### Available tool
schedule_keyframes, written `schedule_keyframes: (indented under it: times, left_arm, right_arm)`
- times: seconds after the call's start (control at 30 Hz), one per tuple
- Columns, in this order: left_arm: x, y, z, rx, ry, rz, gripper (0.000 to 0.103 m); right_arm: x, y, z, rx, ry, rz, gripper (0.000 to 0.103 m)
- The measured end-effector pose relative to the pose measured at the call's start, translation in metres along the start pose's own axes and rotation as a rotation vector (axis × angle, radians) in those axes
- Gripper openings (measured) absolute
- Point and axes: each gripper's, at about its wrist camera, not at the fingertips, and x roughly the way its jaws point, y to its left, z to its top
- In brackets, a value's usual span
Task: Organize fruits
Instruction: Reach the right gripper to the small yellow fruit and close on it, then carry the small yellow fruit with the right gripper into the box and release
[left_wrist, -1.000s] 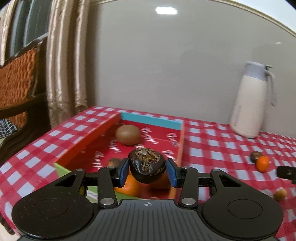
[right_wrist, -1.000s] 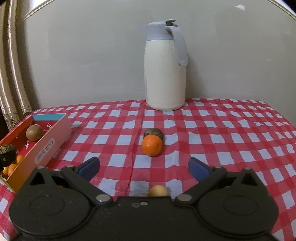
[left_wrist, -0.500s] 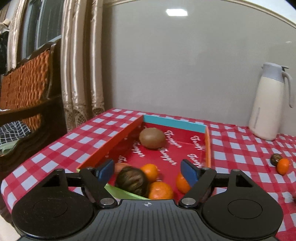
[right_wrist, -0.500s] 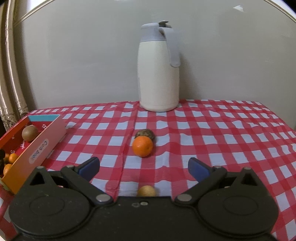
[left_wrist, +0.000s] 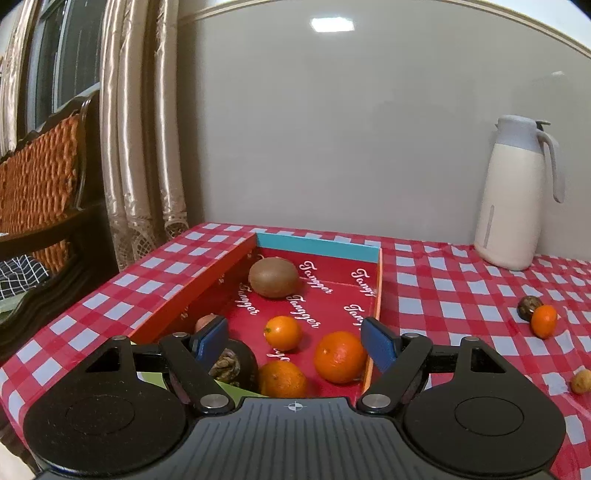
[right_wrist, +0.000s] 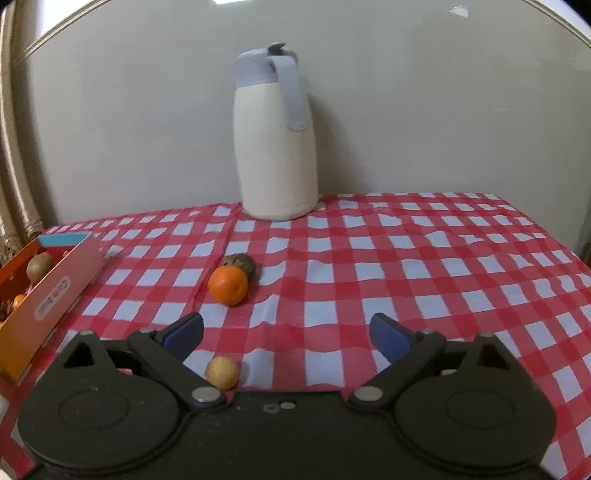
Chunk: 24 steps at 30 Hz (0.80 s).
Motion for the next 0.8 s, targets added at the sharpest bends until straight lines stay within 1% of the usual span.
schedule_keyframes:
  times: [0.03,0.1,0.13,0.2,0.33,0.4,0.53,0.8]
  left_arm:
    - [-0.001,-0.001,-0.001,0.007,0.002,-0.001,0.078]
    - [-0.003,-0.002,-0.002,0.018,0.001,-0.001,0.078]
    - [-0.004,-0.002,-0.002,0.024,0.003,-0.002,0.078]
    - [-0.007,-0.001,-0.004,0.029,0.003,0.001,0.078]
    - [-0.007,0.005,-0.005,0.027,0.008,0.009,0.078]
    - [-0.006,0.007,-0.004,0.019,0.008,0.011,0.078]
    - [-0.005,0.010,-0.004,0.012,0.009,0.011,0.078]
    - [-0.003,0.012,-0.004,0.003,0.009,0.007,0.078]
  right_arm:
    - [0.001,0.002,-0.001,-0.005,0.007,0.005,0.090]
    - [0.005,0.007,-0.002,-0.016,0.031,0.020,0.073]
    - [0.007,0.010,-0.003,-0.020,0.044,0.027,0.070]
    - [0.009,0.017,-0.006,-0.038,0.061,0.040,0.059]
    - [0.015,0.030,-0.013,-0.079,0.091,0.052,0.050]
    - [0.019,0.033,-0.015,-0.078,0.107,0.061,0.042]
    - [0.024,0.037,-0.018,-0.076,0.126,0.063,0.041]
    - [0.035,0.039,-0.023,-0.072,0.164,0.066,0.028]
